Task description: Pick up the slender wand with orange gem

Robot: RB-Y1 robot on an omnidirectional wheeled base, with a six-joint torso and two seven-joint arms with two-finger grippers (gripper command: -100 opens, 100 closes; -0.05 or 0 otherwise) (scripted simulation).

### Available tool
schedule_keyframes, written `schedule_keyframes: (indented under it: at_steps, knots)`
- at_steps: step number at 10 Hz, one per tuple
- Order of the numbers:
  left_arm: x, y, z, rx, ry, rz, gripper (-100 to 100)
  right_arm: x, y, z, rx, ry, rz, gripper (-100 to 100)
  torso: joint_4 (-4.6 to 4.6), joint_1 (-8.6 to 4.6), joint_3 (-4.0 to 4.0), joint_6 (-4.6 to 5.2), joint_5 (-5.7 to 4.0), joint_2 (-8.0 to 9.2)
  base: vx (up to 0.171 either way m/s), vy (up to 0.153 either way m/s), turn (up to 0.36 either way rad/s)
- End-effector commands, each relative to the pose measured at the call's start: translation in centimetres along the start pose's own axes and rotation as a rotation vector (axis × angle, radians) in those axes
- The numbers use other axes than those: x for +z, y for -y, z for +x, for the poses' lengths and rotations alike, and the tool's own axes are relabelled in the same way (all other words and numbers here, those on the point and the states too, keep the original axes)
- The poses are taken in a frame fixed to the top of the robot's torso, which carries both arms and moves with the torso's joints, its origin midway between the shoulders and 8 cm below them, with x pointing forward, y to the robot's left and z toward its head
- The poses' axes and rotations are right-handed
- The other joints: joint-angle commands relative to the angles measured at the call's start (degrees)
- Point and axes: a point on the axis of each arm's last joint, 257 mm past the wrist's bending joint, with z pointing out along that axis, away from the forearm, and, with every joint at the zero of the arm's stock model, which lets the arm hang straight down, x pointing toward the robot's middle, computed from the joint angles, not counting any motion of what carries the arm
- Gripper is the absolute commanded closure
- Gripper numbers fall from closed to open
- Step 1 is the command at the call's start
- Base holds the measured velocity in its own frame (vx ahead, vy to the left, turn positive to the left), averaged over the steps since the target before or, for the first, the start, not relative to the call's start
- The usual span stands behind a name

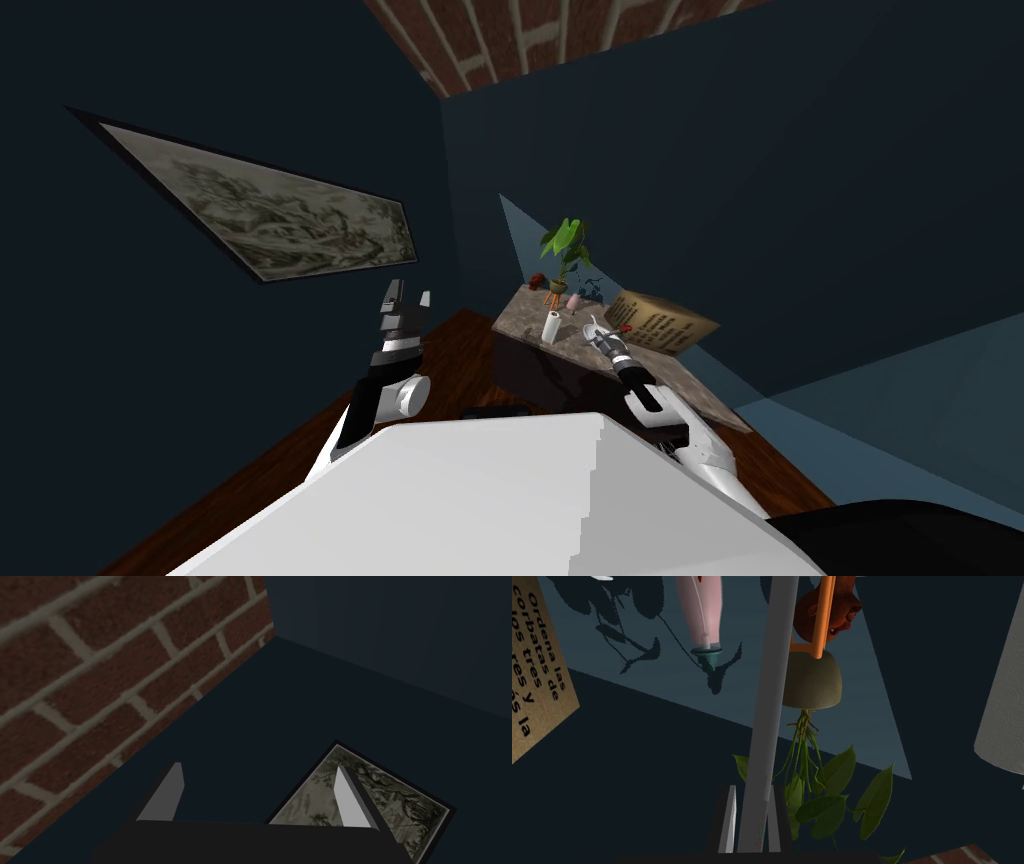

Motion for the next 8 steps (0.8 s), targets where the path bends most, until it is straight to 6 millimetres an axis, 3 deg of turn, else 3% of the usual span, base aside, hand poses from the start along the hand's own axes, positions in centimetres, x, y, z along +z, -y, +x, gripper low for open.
schedule_keyframes:
  at_steps: [1,2,4,6,8]
  knots:
    - [0.0,0.0,0.0,0.000,0.000,0.000,0,0.1,-1.3,-1.6,-0.006,0.030,-0.027,100,0.00,0.00,0.00,0.00,0.00,0.00,-0.008,0.005,0.009]
    - [0.0,0.0,0.0,0.000,0.000,0.000,0,-1.5,1.4,-1.3,-0.001,0.021,0.057,100,0.02,0.11,0.04,0.00,0.04,0.06,0.053,-0.013,-0.042]
    - [0.0,0.0,0.0,0.000,0.000,0.000,0,-2.6,1.0,-1.4,-0.034,0.014,0.048,100,-0.03,-0.08,-0.08,0.12,0.05,-0.15,0.075,-0.030,-0.026]
    - [0.0,0.0,0.0,0.000,0.000,0.000,0,-2.7,-0.7,-3.4,-0.040,0.051,0.015,100,-0.04,0.05,-0.02,0.06,0.08,-0.01,0.002,-0.010,0.003]
    - [0.0,0.0,0.0,0.000,0.000,0.000,0,-2.7,-0.6,-3.4,-0.039,0.050,0.015,100,-0.01,0.22,0.03,0.06,0.14,0.08,-0.005,0.004,0.005]
